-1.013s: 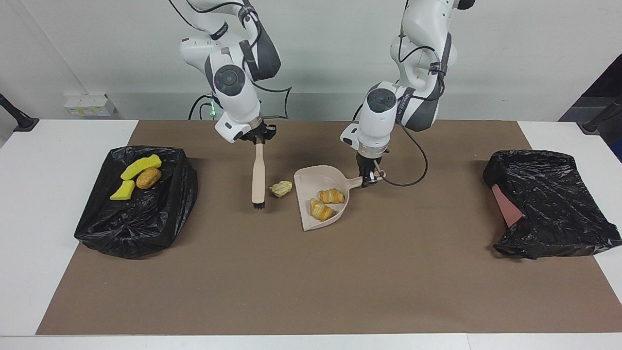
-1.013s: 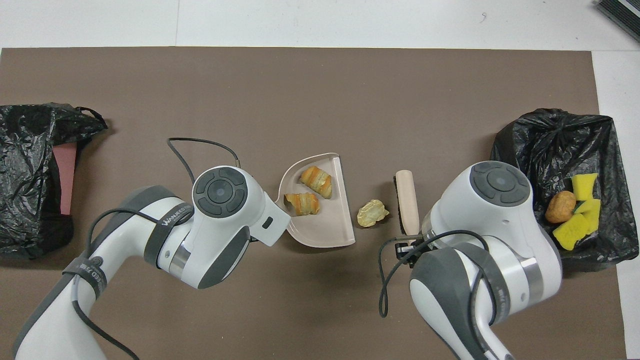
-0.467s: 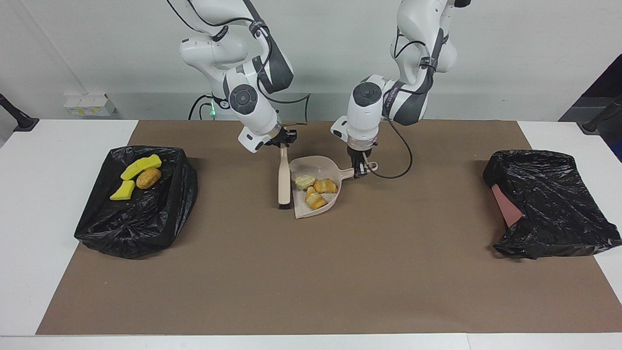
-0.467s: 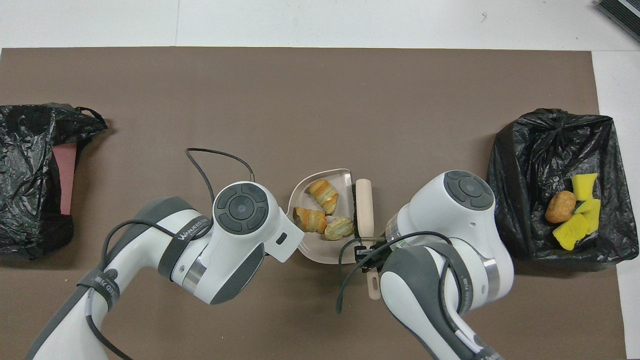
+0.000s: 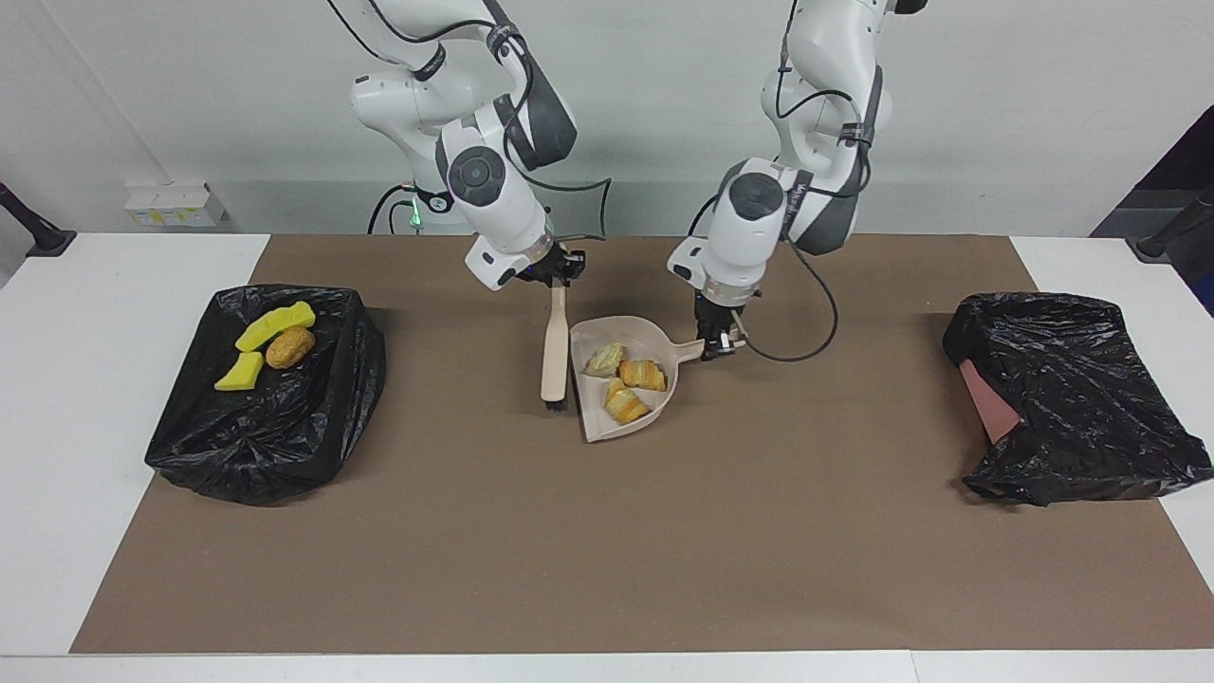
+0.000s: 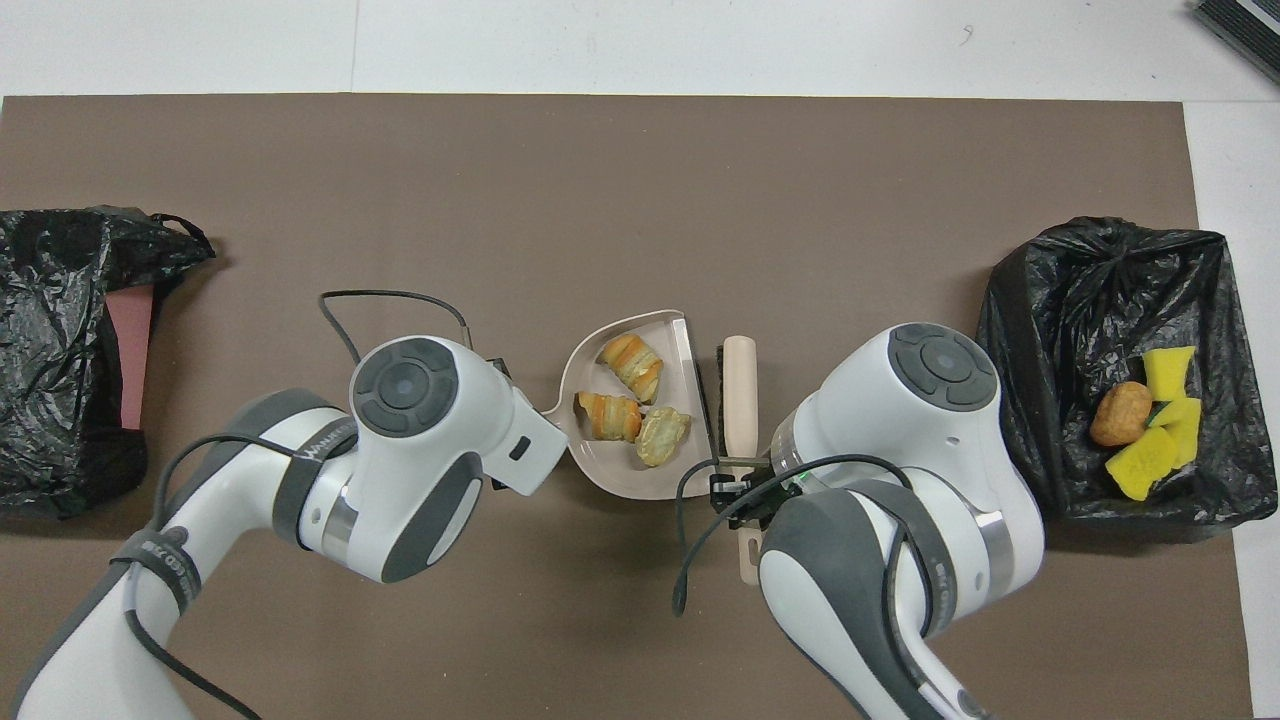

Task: Sweep and dump trash in bin
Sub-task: 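Sweep the bread chunks into the dustpan with the right gripper, then carry the loaded dustpan to the black bag with the left gripper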

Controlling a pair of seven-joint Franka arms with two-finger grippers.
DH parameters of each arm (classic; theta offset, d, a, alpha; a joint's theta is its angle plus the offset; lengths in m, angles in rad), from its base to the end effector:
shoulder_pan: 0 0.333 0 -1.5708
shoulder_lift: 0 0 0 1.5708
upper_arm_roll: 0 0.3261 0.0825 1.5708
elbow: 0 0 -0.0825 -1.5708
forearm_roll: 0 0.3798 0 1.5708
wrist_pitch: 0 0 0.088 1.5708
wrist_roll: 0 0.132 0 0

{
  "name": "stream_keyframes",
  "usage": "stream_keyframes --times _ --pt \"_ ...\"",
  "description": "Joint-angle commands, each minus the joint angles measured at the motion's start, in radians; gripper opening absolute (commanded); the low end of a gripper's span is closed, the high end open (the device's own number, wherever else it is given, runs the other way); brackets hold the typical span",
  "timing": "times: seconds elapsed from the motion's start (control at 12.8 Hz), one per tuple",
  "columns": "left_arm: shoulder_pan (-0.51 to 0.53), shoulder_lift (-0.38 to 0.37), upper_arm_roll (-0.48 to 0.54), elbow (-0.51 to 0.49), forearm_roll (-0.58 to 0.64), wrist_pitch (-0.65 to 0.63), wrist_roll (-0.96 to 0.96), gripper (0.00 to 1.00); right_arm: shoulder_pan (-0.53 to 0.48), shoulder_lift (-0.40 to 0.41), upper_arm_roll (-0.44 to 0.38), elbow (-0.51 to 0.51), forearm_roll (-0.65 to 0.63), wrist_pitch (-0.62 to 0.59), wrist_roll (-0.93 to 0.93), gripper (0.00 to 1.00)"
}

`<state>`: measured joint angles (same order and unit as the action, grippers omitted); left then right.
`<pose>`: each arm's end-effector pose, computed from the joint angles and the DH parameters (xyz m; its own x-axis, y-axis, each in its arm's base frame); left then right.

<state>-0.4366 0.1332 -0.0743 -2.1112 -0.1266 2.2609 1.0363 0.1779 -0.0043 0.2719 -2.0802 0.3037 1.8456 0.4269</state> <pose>0.4892 -0.2803 0.3428 0.1057 -0.9894 0.0995 -0.9938 -0.1017 0.0449 0.4469 0.2501 0.4033 0.9432 -0.0658 -0.3256 -0.1163 -0.9836 -0.1382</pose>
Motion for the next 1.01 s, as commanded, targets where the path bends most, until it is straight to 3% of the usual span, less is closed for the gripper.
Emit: stream_keyframes --times 0.0,0.31,0.62,0.93 --pt "0.114 -0.018 -0.005 -0.001 -0.071 0.011 0.164 0.00 0.014 -0.048 0.007 0.037 -0.066 -0.055 0.104 0.00" --pt "0.209 -0.015 -0.004 0.094 -0.128 -0.079 0.246 0.00 0.110 -0.100 0.013 -0.004 -0.058 -0.040 0.182 0.00" --pt "0.300 -0.014 -0.002 0.279 -0.128 -0.301 0.251 0.00 0.251 -0.075 0.013 -0.053 -0.051 0.045 0.231 0.00" --pt "0.369 -0.018 0.007 0.397 -0.117 -0.414 0.252 0.00 0.341 -0.039 0.013 -0.122 -0.021 0.164 0.279 0.00"
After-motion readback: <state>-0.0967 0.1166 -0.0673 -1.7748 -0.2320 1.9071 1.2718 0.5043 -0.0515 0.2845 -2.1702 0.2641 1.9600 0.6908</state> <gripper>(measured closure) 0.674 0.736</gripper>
